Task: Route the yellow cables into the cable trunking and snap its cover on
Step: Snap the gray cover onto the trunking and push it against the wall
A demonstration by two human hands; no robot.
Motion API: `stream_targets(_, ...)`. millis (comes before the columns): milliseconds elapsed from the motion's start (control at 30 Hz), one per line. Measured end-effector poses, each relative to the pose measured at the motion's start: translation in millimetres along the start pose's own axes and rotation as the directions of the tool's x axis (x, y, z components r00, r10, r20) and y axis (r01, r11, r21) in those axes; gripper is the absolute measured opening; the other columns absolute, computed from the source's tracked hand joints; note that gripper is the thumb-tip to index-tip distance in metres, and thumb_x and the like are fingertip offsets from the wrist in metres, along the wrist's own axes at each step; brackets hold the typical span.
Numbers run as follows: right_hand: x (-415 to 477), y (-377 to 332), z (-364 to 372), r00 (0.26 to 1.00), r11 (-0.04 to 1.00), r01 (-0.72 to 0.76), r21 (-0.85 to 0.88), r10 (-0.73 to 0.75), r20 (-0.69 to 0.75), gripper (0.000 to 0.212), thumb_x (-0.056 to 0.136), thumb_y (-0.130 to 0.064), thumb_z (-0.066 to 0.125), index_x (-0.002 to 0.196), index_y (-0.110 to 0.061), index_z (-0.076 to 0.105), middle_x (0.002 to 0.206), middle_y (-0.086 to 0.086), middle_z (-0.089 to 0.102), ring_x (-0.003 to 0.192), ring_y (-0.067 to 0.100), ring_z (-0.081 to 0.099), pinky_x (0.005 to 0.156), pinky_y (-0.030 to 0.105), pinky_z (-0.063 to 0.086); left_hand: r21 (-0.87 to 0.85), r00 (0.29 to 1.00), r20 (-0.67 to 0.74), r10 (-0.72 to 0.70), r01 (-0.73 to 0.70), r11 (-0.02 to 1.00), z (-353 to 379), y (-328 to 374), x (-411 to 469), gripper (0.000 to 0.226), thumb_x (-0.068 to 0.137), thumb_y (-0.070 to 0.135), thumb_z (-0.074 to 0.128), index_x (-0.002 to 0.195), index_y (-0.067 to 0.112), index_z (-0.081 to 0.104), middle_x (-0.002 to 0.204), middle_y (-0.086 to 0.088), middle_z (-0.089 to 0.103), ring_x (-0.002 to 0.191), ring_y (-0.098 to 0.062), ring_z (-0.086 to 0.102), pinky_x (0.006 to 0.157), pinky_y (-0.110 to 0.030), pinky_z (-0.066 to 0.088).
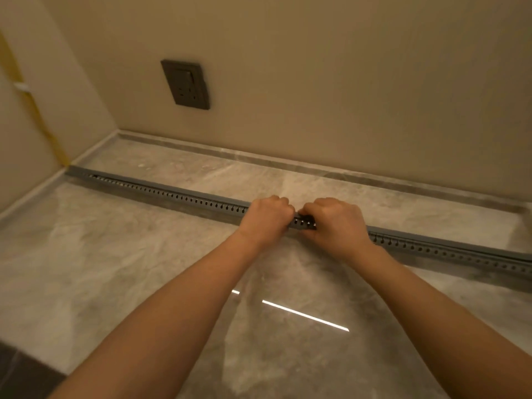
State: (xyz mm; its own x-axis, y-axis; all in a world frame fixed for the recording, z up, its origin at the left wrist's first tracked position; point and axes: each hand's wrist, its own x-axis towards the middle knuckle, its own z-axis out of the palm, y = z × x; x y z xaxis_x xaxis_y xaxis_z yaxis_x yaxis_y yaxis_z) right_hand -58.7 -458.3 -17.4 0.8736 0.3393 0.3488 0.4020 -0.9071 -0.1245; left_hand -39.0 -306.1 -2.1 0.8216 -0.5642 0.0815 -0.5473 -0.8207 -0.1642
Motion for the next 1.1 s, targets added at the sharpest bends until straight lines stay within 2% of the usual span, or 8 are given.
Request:
stream_targets(167,-13,10,-5,0.999,1.000,0.025,-0.017,-0.025,0.027,0.026,0.081,-0.037,0.063,0.100,-0.019,0.066,0.090,0.003,0.066,0.087,0.024,0.058,0.058,0.028,0.033,0.011,1.000,0.020,0.006,-0.006,1.000,0,4,-1,0.018,0.089,0.018,0.051,0.102,0.008,0.059,0.106,-0.010,0.060,0.098,-0.026,0.055,0.072,-0.036,0.042)
stream_targets(333,-28,18,-14,1.000,0.997,0.011,-0.079,-0.009,0.023,0.028,0.080,-0.032,0.065,0.104,-0.018,0.064,0.094,0.002,0.065,0.090,0.024,0.057,0.057,0.027,0.031,0.025,1.000,0.021,0.006,-0.007,1.000,1,2,-2,0.016,0.088,0.016,0.052,0.099,0.008,0.060,0.103,-0.009,0.061,0.097,-0.027,0.055,0.069,-0.035,0.041)
stream_targets(567,-50,29,-25,0.999,0.991,-0.036,-0.127,0.030,-0.045,0.039,0.058,-0.025,0.087,0.089,-0.010,0.070,0.077,0.008,0.069,0.071,0.029,0.063,0.047,0.030,0.044,0.034,1.000,-0.002,0.031,-0.031,0.999,5,1,1,0.016,0.086,0.016,0.052,0.098,0.009,0.061,0.100,-0.009,0.062,0.094,-0.026,0.056,0.066,-0.033,0.038)
stream_targets(700,-52,37,-27,0.996,0.987,-0.083,-0.135,0.078,-0.043,0.035,0.057,-0.023,0.087,0.084,-0.009,0.069,0.074,0.009,0.068,0.067,0.029,0.063,0.047,0.031,0.045,0.047,0.998,0.000,0.056,-0.056,0.997,5,-1,4,0.017,0.087,0.019,0.053,0.099,0.010,0.061,0.100,-0.008,0.062,0.093,-0.026,0.057,0.065,-0.032,0.037)
stream_targets(833,-42,40,-28,0.993,0.986,-0.111,-0.127,0.116,0.028,0.028,0.068,-0.025,0.077,0.092,-0.013,0.070,0.081,0.006,0.070,0.076,0.028,0.063,0.057,0.029,0.041,0.055,0.997,-0.007,0.077,-0.076,0.996,5,-3,5,0.018,0.087,0.021,0.053,0.098,0.010,0.061,0.098,-0.008,0.062,0.091,-0.025,0.057,0.064,-0.032,0.036)
stream_targets(933,-35,46,-28,0.990,0.988,-0.107,-0.111,0.117,0.084,0.026,0.069,-0.030,0.073,0.091,-0.017,0.070,0.083,0.001,0.070,0.075,0.024,0.062,0.057,0.025,0.033,0.043,0.997,-0.014,0.078,-0.078,0.996,6,-4,6,0.017,0.086,0.021,0.054,0.096,0.010,0.061,0.096,-0.007,0.063,0.089,-0.024,0.057,0.063,-0.030,0.033)
stream_targets(1100,-25,50,-30,0.978,0.993,-0.082,-0.085,0.096,0.187,0.025,0.068,-0.035,0.070,0.088,-0.020,0.068,0.082,-0.002,0.070,0.071,0.019,0.061,0.058,0.025,0.034,-0.007,0.999,0.006,0.042,-0.041,0.999,4,-7,6,0.017,0.084,0.020,0.053,0.094,0.010,0.063,0.092,-0.006,0.063,0.085,-0.023,0.056,0.064,-0.031,0.037)
